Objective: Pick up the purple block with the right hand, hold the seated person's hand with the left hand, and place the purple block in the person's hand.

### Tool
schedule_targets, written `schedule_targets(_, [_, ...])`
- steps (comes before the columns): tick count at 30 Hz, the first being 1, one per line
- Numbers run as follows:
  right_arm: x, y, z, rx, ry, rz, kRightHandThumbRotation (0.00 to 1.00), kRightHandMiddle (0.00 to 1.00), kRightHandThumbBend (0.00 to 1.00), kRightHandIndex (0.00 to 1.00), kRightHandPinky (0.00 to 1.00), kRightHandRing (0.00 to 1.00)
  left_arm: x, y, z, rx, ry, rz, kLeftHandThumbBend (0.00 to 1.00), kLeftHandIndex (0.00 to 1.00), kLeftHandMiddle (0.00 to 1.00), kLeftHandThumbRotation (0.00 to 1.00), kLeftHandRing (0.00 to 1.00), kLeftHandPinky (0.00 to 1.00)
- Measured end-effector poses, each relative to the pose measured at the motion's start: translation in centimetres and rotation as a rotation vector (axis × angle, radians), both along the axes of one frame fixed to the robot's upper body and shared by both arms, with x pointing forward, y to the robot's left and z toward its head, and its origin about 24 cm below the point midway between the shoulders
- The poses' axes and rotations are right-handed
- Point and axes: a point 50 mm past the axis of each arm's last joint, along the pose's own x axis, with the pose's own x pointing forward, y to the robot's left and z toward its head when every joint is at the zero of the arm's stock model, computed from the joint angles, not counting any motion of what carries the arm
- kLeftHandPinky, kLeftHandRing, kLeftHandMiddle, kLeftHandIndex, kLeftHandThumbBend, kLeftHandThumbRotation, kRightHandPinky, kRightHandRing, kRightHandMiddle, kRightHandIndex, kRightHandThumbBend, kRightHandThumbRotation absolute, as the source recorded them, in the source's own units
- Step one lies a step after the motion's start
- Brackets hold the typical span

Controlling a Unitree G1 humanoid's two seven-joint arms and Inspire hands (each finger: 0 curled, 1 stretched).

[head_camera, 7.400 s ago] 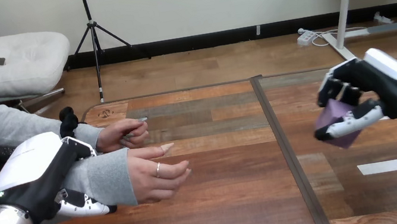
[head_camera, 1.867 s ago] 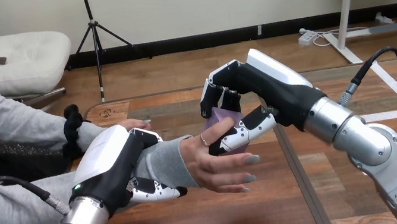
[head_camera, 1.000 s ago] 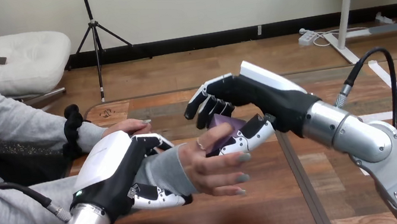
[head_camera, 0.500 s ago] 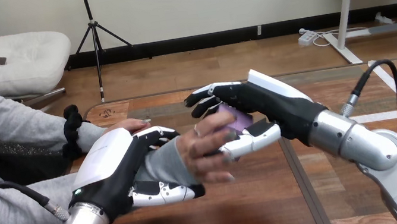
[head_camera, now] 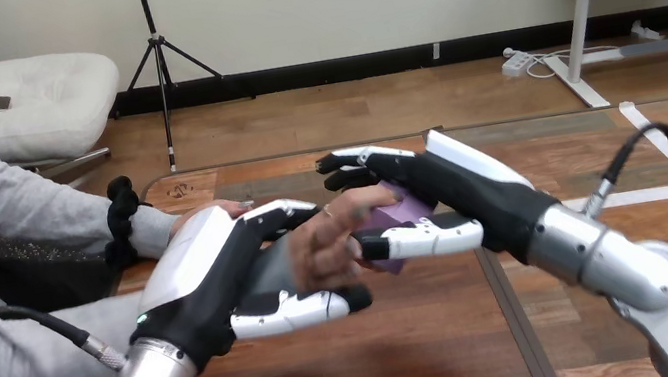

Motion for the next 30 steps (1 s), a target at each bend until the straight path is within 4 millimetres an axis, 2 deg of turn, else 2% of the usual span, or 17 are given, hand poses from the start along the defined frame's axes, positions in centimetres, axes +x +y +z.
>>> schedule_targets(6, [-0.8,-0.6,-0.9,0.034,0.017,-0.022,0.99,0.88,1.00,0.89,0.80,0.88,-0.3,-0.4,0.0,-0.117,-0.022,-0.042,0.91,0.71,0.72,0.98,0.68,0.56])
schedule_targets(9, [-1.3,-1.0,-1.4,0.057,0.029,-0.035,1.00,0.89,1.00,0.90,0.82,0.89,-0.4,-0.3,-0.2,-0.170,-0.023,-0.048,0.92,0.70,0.72,0.99,0.68,0.56])
schedule_targets(15, [-2.7,-1.8,-2.7,0.114,0.077,-0.066,1.00,0.91,1.00,0.93,0.87,0.91,-1.1,-0.1,-0.8,-0.261,-0.009,-0.037,0.97,0.72,0.75,1.00,0.72,0.61])
schedule_targets(30, [-6.8,-4.0,-5.8,0.266,0.204,-0.151,1.00,0.94,1.00,0.95,0.91,0.94,-4.3,0.4,-3.2,-0.420,0.042,0.037,0.85,0.75,0.79,1.00,0.78,0.71])
